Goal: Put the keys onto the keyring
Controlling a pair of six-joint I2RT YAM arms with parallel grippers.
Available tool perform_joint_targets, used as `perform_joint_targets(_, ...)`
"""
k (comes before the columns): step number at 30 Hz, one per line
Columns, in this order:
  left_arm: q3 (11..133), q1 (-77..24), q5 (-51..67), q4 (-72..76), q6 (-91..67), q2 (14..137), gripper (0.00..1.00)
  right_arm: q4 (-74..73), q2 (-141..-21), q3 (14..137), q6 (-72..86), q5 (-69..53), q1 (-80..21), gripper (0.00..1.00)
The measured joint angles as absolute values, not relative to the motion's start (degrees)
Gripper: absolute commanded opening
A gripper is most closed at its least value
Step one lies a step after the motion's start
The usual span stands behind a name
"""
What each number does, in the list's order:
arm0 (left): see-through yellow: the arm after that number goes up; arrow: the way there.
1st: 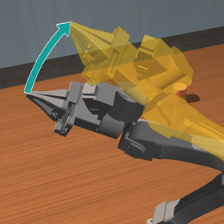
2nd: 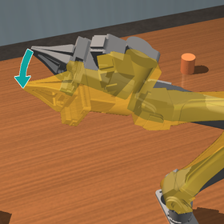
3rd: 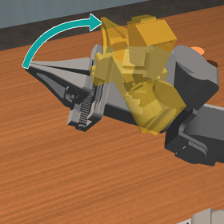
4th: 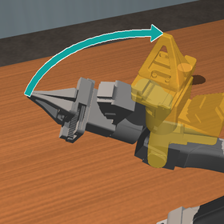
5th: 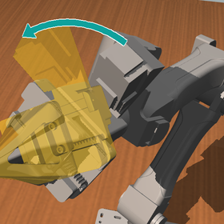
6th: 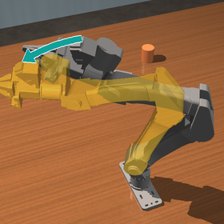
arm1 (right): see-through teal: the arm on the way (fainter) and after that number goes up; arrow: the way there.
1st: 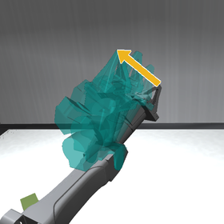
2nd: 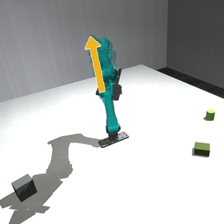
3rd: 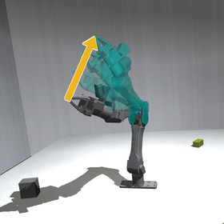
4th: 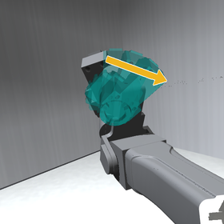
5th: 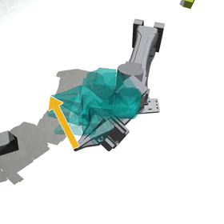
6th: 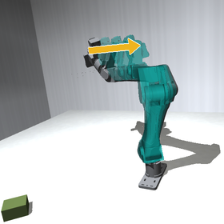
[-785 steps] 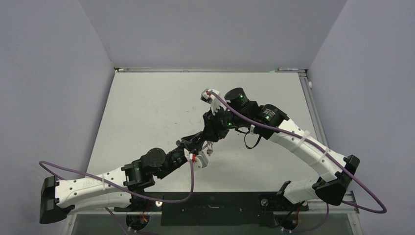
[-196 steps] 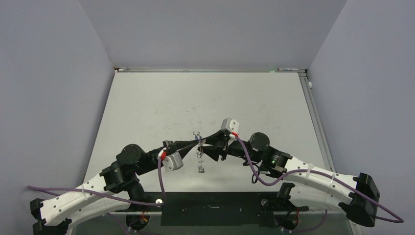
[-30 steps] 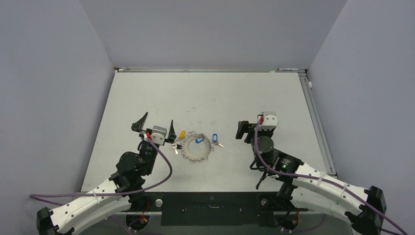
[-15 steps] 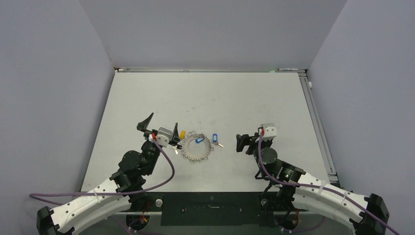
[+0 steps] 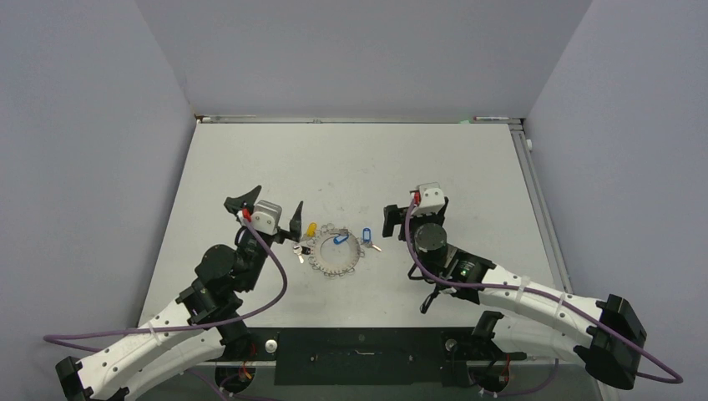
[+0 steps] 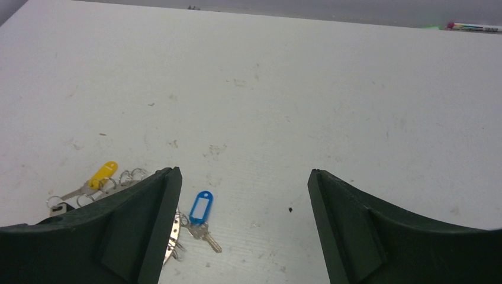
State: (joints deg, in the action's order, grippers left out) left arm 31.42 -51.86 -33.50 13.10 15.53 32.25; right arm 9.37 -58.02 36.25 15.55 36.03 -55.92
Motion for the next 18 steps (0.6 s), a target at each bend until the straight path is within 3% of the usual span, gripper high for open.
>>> perform_joint_targets(8, 34.6, -51.0, -33.6, 7.9, 10.5, 36.1, 0.96, 8.3, -58.8, 36.4, 19.0, 30.0, -57.5, 0.82)
perform_joint_targets(18, 34.5, -50.7, -33.4, 6.6, 10.6, 37.7, 0.96, 7.8, -48.4, 29.7, 25.1, 26.0, -58.2, 0.84)
